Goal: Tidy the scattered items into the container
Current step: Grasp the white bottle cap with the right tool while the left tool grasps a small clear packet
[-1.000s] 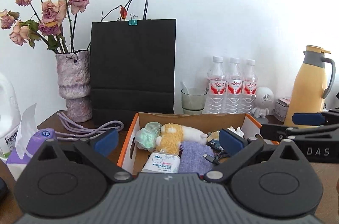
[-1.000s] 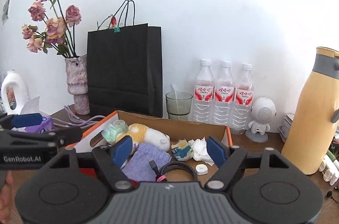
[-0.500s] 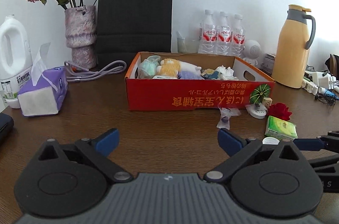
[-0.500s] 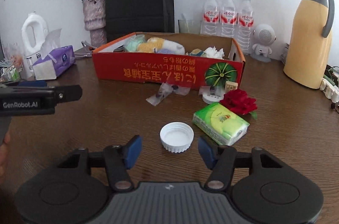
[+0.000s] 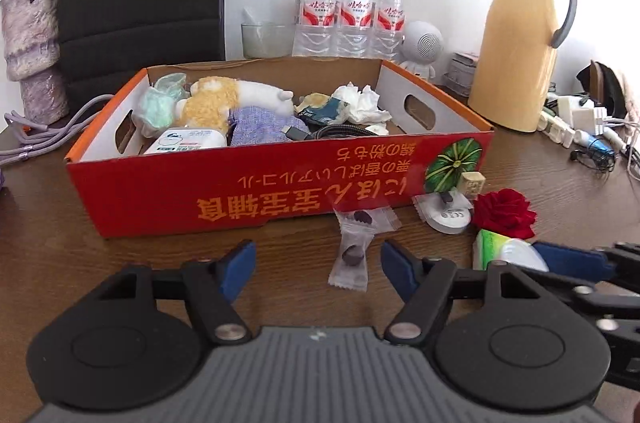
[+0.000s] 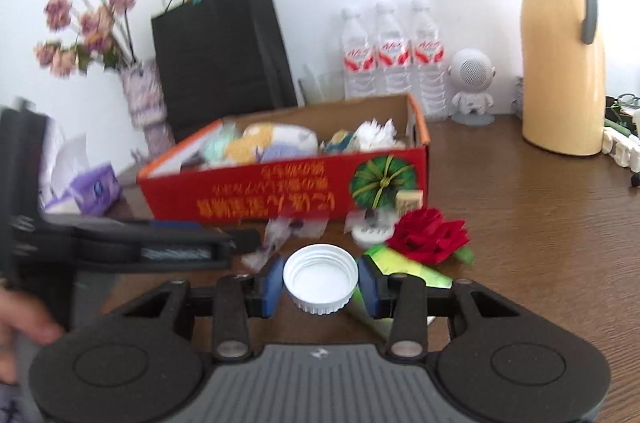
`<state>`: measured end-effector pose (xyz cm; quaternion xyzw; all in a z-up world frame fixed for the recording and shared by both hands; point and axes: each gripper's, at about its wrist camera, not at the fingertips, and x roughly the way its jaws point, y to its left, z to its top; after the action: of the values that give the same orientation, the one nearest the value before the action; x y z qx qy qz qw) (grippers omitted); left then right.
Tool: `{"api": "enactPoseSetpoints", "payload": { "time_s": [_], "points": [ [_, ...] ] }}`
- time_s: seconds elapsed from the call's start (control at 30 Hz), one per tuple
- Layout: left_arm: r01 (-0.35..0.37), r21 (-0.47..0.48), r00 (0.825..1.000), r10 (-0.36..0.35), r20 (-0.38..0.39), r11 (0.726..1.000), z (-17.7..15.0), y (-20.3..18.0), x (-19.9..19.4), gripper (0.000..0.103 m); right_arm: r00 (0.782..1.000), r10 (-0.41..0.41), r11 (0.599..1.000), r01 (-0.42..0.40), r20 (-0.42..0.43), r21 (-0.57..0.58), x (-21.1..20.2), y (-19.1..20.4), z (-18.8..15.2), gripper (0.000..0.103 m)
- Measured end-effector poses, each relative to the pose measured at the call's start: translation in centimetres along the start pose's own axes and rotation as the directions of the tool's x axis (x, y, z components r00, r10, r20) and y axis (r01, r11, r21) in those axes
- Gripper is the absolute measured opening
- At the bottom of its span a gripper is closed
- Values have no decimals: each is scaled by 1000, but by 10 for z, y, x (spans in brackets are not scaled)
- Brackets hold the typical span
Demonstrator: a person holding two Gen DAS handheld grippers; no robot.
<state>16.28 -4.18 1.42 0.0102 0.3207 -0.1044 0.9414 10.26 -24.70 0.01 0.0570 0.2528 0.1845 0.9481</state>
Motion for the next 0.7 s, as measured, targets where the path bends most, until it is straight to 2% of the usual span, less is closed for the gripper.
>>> {"api": "enactPoseSetpoints", "payload": {
  "time_s": [0.03, 0.1, 0.13, 0.17, 0.23, 0.27, 0.43, 0.57, 0.7],
  "points": [
    [8, -17, 1000, -8, -10, 1000, 2, 1, 6, 60, 1000, -9, 1000, 9, 17, 0, -2, -2, 2, 39],
    [51, -48, 998, -52, -31, 998, 3, 1, 16, 57, 1000, -9, 1000, 9, 27, 18, -2, -6, 4, 39],
    [63, -42, 997, -64, -38, 997, 2, -1, 19, 48, 1000, -1, 999, 0, 26, 33, -1, -8, 4, 39],
    [55, -24, 998, -56, -37, 998, 0, -4, 20, 45, 1000, 4, 999, -5, 21, 45, 1, -10, 4, 39],
    [37, 22, 999, -37, -23, 999, -4, -11, 19, 24, 1000, -3, 999, 3, 5, 46, 6, -11, 4, 39],
    [46, 33, 999, -45, -18, 998, -5, -12, 18, 17, 1000, -7, 999, 7, 2, 42, 8, -11, 3, 39],
    [64, 25, 998, -63, -10, 998, -6, -11, 17, 15, 1000, 4, 1000, -4, 30, 8, 7, -6, 1, 39],
    [47, -20, 999, -47, -6, 999, -3, -3, 10, 14, 998, 3, 1000, -1, 60, -22, 3, 0, 1, 39],
    [35, -46, 998, -32, 51, 998, -4, 3, -16, 14, 997, -12, 999, 15, 75, -47, 1, 6, 0, 39]
  ]
}}
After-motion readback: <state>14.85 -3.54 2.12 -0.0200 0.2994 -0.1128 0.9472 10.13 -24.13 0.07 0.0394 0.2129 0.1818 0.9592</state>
